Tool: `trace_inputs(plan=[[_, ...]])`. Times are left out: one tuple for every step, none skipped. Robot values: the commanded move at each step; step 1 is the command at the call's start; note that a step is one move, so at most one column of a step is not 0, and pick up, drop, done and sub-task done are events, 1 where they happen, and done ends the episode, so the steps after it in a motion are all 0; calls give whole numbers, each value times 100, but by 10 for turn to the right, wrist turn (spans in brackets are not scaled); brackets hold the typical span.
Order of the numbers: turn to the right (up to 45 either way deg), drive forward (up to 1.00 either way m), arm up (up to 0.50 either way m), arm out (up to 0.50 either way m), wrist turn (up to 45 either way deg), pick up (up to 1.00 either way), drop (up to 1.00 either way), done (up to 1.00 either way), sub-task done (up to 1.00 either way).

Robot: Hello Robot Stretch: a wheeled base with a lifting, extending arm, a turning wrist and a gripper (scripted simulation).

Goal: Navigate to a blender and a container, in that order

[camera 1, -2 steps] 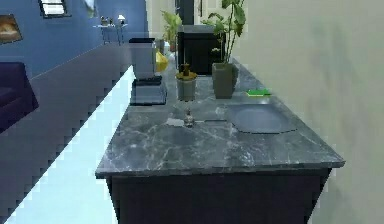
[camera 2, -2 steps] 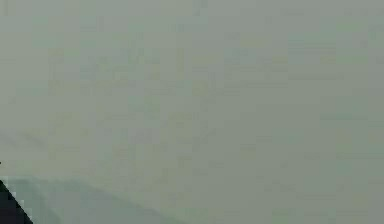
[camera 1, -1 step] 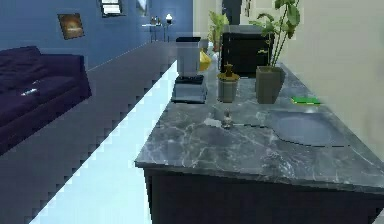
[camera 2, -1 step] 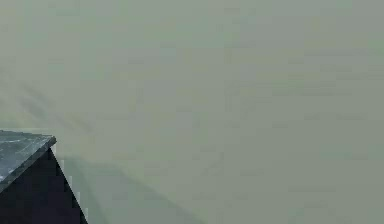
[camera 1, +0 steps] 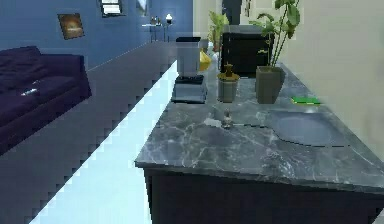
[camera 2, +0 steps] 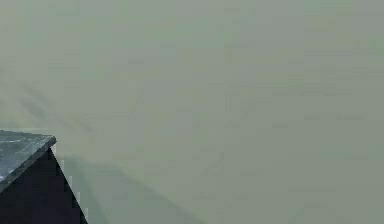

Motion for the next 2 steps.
trace_inputs(plan=[[-450, 0, 0, 0, 0, 0, 0, 0, 0], [-120, 0, 0, 0, 0, 0, 0, 0, 0]])
